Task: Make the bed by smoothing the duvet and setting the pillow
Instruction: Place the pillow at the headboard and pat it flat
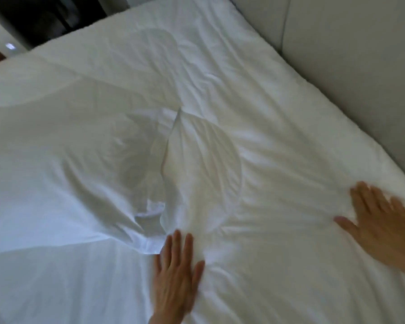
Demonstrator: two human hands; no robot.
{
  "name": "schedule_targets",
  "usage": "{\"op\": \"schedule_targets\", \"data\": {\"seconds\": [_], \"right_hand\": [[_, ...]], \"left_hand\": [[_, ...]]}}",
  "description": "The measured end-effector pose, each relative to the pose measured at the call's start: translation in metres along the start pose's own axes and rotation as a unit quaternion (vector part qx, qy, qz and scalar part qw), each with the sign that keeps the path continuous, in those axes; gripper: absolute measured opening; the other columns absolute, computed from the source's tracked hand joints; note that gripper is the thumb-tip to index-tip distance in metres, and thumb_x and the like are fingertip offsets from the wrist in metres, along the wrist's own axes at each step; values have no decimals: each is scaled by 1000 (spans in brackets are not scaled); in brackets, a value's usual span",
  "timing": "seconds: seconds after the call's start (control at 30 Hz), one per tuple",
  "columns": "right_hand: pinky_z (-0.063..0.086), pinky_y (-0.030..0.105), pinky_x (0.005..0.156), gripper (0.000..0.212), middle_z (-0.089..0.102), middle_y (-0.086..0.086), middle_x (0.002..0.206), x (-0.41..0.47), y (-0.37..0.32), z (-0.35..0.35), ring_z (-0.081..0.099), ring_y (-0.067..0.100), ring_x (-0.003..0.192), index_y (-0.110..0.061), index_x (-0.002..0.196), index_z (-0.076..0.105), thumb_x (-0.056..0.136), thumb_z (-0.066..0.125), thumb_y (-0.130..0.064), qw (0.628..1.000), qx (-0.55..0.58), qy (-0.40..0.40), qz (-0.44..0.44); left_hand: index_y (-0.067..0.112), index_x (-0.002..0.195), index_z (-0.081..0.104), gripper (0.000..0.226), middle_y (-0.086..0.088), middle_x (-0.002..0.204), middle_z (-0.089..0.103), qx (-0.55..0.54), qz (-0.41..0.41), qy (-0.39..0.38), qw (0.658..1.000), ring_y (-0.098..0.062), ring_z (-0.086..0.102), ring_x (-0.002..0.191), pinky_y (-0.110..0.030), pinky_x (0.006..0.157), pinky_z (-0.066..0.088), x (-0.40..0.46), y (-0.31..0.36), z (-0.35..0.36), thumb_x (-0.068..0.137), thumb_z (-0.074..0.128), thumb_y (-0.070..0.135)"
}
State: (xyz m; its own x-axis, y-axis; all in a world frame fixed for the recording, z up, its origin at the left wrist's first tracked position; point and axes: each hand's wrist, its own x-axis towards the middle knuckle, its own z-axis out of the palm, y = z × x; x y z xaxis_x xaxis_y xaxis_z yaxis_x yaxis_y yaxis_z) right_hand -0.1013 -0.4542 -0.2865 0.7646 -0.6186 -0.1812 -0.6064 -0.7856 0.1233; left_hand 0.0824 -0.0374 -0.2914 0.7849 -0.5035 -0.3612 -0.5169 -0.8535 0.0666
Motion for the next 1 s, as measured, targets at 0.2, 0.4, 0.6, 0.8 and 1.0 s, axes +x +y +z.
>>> {"op": "schedule_targets", "data": {"seconds": [0.2,0.4,0.6,0.8,1.0], "right_hand": [[35,50,107,64,44,24,144,24,-155,-72,42,39,131,0,139,40,95,45,-46,988,143,-50,-1],[42,32,86,104,56,8,125,39,-399,-165,55,29,115,-8,146,37,75,46,-84,738,593,-317,61],[43,33,68,24,60,10,86,41,-456,-164,61,30,81,0,96,63,88,57,-23,721,660,-162,138],[34,33,57,24,51,7,68,-5,-402,-166,43,23,62,4,70,51,92,51,-5,776,611,-90,126],[34,26,80,17,69,8,93,-110,-390,-156,58,23,96,2,107,70,92,62,-1,802,568,-150,108]], "left_hand": [[29,161,15,83,2,169,15,-75,-118,-18,990,-23,13,155,-43,124,11,-14,-57,-16,90,-7,65],[26,162,2,69,7,169,-9,-147,-145,-48,977,-11,-8,155,-35,126,0,-9,-130,-37,101,15,59],[20,135,58,51,-7,149,53,-581,-289,38,760,-19,52,131,-30,110,33,-2,-171,-88,101,43,55],[18,92,74,67,-2,84,76,-899,-287,164,287,-20,75,74,-35,66,61,28,-238,-157,64,64,78],[25,130,68,85,-8,126,71,-856,-294,82,417,-33,67,117,-54,105,49,30,-246,-145,63,72,78]]}}
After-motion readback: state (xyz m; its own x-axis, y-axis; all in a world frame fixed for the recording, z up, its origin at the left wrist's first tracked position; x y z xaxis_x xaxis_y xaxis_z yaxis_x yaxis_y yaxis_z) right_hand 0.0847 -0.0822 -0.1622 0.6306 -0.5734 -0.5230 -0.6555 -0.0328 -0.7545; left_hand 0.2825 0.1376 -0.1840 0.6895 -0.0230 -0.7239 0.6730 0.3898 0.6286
